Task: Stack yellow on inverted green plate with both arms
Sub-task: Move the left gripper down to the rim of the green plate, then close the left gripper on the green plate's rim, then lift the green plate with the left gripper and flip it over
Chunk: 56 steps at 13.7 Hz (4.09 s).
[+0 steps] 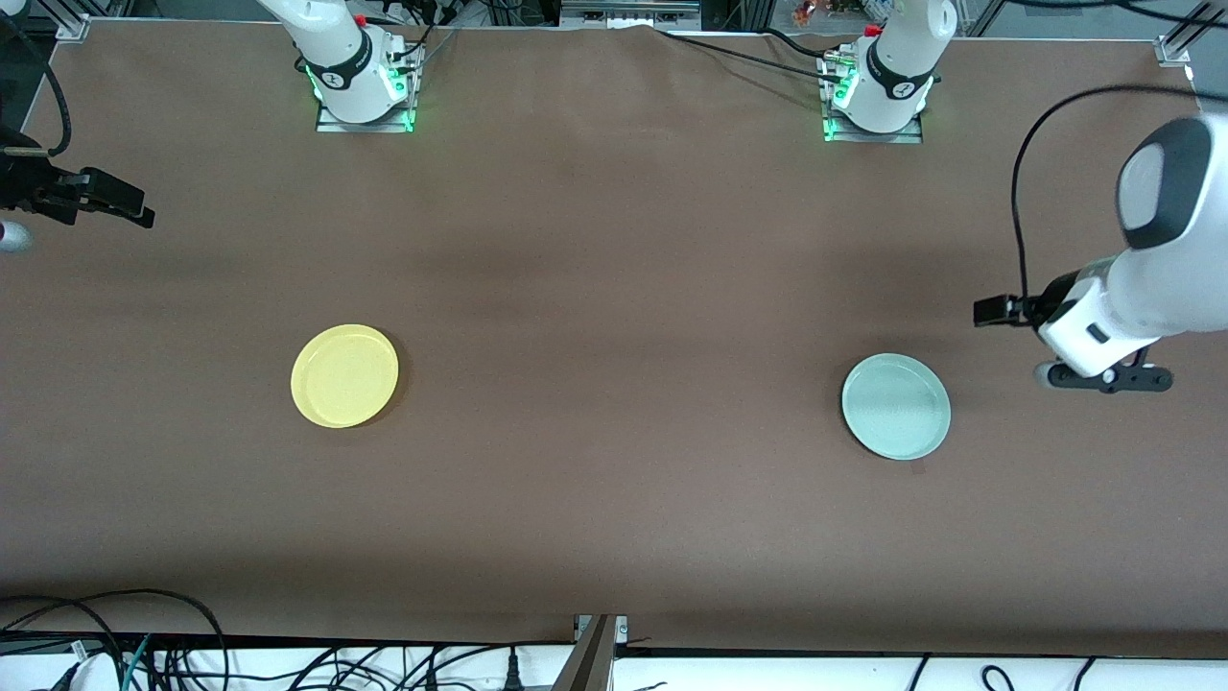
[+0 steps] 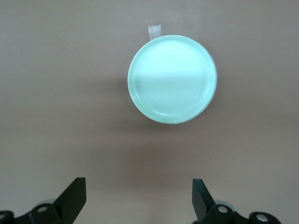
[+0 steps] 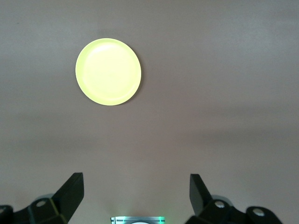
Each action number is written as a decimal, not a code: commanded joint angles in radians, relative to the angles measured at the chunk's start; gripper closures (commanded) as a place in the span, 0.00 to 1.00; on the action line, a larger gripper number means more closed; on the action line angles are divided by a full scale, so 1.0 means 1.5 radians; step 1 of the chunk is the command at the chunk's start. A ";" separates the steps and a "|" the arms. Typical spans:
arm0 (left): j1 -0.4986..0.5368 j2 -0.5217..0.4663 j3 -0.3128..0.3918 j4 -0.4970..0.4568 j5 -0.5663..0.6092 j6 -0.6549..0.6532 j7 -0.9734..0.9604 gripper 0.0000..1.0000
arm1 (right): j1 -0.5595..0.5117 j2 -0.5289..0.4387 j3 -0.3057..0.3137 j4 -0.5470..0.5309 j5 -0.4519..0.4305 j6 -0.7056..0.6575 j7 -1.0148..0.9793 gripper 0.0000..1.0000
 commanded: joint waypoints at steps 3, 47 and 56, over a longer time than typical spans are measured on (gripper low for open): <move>0.033 -0.011 -0.003 -0.189 -0.007 0.245 0.002 0.00 | -0.005 -0.008 0.004 -0.003 0.006 -0.008 0.004 0.00; 0.060 0.193 -0.001 -0.135 0.075 0.462 0.039 1.00 | -0.007 -0.008 0.002 -0.005 0.010 -0.015 0.004 0.00; -0.052 0.174 -0.014 0.088 0.076 0.152 0.030 1.00 | -0.006 -0.008 0.006 -0.003 0.012 -0.014 0.004 0.00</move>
